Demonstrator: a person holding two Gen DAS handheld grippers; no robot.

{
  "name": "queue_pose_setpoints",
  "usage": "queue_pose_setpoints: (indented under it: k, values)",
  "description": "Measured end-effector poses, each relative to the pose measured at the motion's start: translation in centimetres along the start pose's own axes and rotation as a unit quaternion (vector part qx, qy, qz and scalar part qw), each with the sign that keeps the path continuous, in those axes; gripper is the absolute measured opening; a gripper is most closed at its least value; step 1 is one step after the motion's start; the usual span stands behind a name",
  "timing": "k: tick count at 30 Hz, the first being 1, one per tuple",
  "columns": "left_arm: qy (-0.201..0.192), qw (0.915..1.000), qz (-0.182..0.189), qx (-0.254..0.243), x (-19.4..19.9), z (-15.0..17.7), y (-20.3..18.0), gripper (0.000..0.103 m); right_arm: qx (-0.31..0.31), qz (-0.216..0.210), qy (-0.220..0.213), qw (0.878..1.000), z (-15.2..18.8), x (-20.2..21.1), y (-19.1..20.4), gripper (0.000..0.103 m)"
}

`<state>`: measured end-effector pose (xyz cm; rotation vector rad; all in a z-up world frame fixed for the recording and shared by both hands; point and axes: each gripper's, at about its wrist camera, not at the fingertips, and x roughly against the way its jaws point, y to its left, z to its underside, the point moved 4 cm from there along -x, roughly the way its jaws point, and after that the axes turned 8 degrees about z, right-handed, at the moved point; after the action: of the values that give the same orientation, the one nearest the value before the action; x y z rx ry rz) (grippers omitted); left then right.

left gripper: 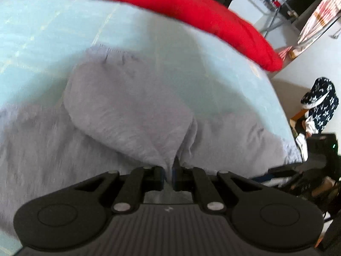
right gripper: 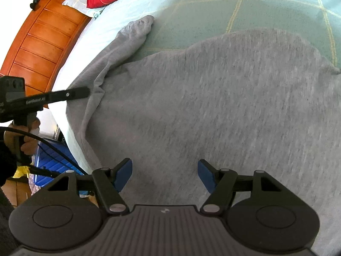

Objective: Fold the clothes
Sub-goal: 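Release the grey sweatpants leg with the left gripper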

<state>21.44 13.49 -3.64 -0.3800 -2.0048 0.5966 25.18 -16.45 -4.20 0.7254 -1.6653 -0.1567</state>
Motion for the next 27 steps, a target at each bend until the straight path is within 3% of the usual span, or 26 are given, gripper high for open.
queue_pose_setpoints:
  k: [3, 11, 18, 24, 27]
  values:
    - [0.026, 0.9996, -0.009, 0.012, -1.2, 1.4, 1.2, 0.005, -0.001, 0.006, 0.0, 1.0, -0.2, -0.5, -0.1, 0.074]
    - [0.025, 0.999, -0.014, 0.033, -0.3, 2.2, 0.8, 0.005, -0.018, 0.034, 0.004, 0.999, 1.3, 1.4, -1.8, 0.073]
    - [0.055, 0.9967, -0.025, 0.055, -0.3, 2.9, 1.8, 0.009, -0.052, 0.034, 0.038, 0.997, 4.8, 2.5, -4.1, 0.073]
    - [0.073, 0.9962, -0.046, 0.007, 1.5, 1.5, -1.0, 0.008, -0.059, 0.05, 0.055, 0.996, 6.1, 3.7, -3.6, 0.073]
    - [0.061, 0.9967, -0.027, -0.046, 2.2, 0.5, -4.1, 0.011, -0.037, 0.082, 0.04, 0.995, 5.9, 5.1, -3.1, 0.073]
